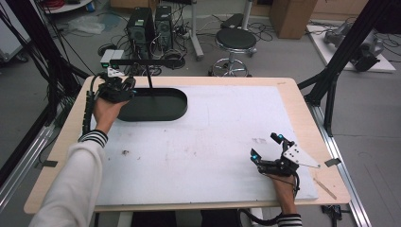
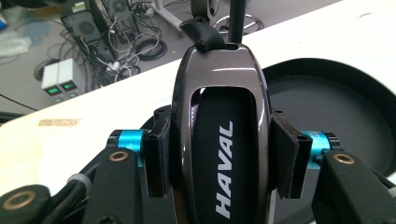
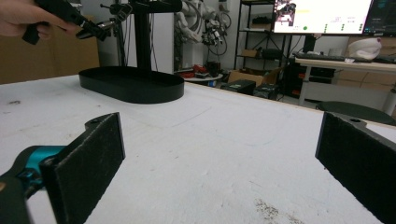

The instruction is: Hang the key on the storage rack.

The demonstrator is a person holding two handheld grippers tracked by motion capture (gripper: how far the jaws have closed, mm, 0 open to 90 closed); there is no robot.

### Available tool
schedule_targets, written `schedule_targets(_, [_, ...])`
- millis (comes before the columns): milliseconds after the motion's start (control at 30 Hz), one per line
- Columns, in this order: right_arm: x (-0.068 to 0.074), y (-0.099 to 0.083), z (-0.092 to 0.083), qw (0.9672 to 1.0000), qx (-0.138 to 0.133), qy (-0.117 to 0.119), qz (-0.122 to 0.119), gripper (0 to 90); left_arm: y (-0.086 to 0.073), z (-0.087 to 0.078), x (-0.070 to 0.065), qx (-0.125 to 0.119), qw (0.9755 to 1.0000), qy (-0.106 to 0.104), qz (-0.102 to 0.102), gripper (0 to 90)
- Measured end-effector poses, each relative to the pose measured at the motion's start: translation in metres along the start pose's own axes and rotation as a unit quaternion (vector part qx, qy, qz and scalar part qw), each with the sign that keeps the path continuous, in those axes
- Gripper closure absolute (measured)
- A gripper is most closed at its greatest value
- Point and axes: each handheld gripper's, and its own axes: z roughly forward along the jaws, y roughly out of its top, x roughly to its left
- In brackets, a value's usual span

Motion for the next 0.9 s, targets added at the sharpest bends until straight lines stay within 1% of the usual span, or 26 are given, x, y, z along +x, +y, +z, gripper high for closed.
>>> schedule_targets(33, [0.000, 0.000, 0.000, 1.0000, 0.000, 0.000, 0.000, 0.3, 0.000, 0.002, -0.001, -0.002, 1.0000, 0.003, 0.004, 48.7])
schedule_targets(67, [0.000, 0.000, 0.000, 1.0000, 0.000, 0.000, 0.000, 0.3, -0.001, 0.003, -0.001, -0.001, 0.9999, 0.006, 0.013, 48.7])
schedule_targets(167, [0.000, 0.000, 0.000, 1.0000, 0.000, 0.000, 0.000, 0.3, -0.002, 0.007, -0.003, -0.004, 0.9995, 0.015, 0.029, 48.7])
schedule_targets(267, [0.000, 0.000, 0.000, 1.0000, 0.000, 0.000, -0.002, 0.3, -0.003, 0.011, -0.003, -0.009, 0.9988, 0.017, 0.046, 48.6])
schedule_targets(300, [0.000, 0.000, 0.000, 1.0000, 0.000, 0.000, -0.002, 0.3, -0.003, 0.012, -0.003, -0.010, 0.9988, 0.017, 0.045, 48.6])
schedule_targets(333, [0.000, 0.000, 0.000, 1.0000, 0.000, 0.000, -0.003, 0.3, -0.004, 0.014, -0.002, -0.007, 0.9993, 0.015, 0.034, 48.5])
schedule_targets(500, [0.000, 0.000, 0.000, 1.0000, 0.000, 0.000, -0.003, 0.3, -0.005, 0.015, -0.001, -0.005, 0.9995, 0.017, 0.027, 48.4])
schedule_targets(600, [0.000, 0.000, 0.000, 1.0000, 0.000, 0.001, -0.002, 0.3, -0.006, 0.015, 0.001, 0.002, 0.9995, 0.006, 0.030, 48.0])
schedule_targets(633, [0.000, 0.000, 0.000, 1.0000, -0.001, 0.001, -0.003, 0.3, -0.007, 0.015, 0.002, -0.007, 0.9993, -0.001, 0.036, 46.3])
schedule_targets(667, [0.000, 0.000, 0.001, 1.0000, -0.002, 0.002, -0.003, 0.3, -0.008, 0.014, 0.002, -0.017, 0.9991, -0.009, 0.039, 33.8])
schedule_targets(700, [0.000, 0.000, 0.001, 1.0000, -0.002, 0.002, -0.003, 0.3, -0.008, 0.014, 0.003, -0.025, 0.9987, -0.023, 0.036, 33.8])
schedule_targets(733, [-0.001, 0.000, 0.001, 1.0000, -0.002, 0.001, -0.002, 0.3, -0.008, 0.013, 0.004, -0.028, 0.9985, -0.032, 0.034, 19.2])
schedule_targets(767, [-0.001, 0.000, 0.000, 1.0000, -0.002, 0.001, -0.001, 0.3, -0.008, 0.011, 0.005, -0.029, 0.9982, -0.044, 0.028, 15.1])
schedule_targets(800, [-0.001, 0.000, 0.000, 1.0000, -0.002, 0.001, -0.001, 0.3, -0.009, 0.008, 0.006, -0.039, 0.9973, -0.058, 0.022, 15.1])
schedule_targets(833, [-0.001, 0.000, 0.001, 1.0000, -0.001, 0.002, 0.000, 0.3, -0.010, 0.005, 0.006, -0.052, 0.9961, -0.067, 0.022, 13.7])
schedule_targets(867, [-0.001, 0.000, 0.001, 1.0000, -0.001, 0.001, 0.004, 0.3, -0.011, 0.001, 0.006, -0.062, 0.9956, -0.066, 0.022, 5.1])
schedule_targets(900, [-0.001, 0.000, 0.001, 1.0000, -0.001, 0.001, 0.004, 0.3, -0.012, -0.002, 0.006, -0.073, 0.9948, -0.067, 0.023, 5.1])
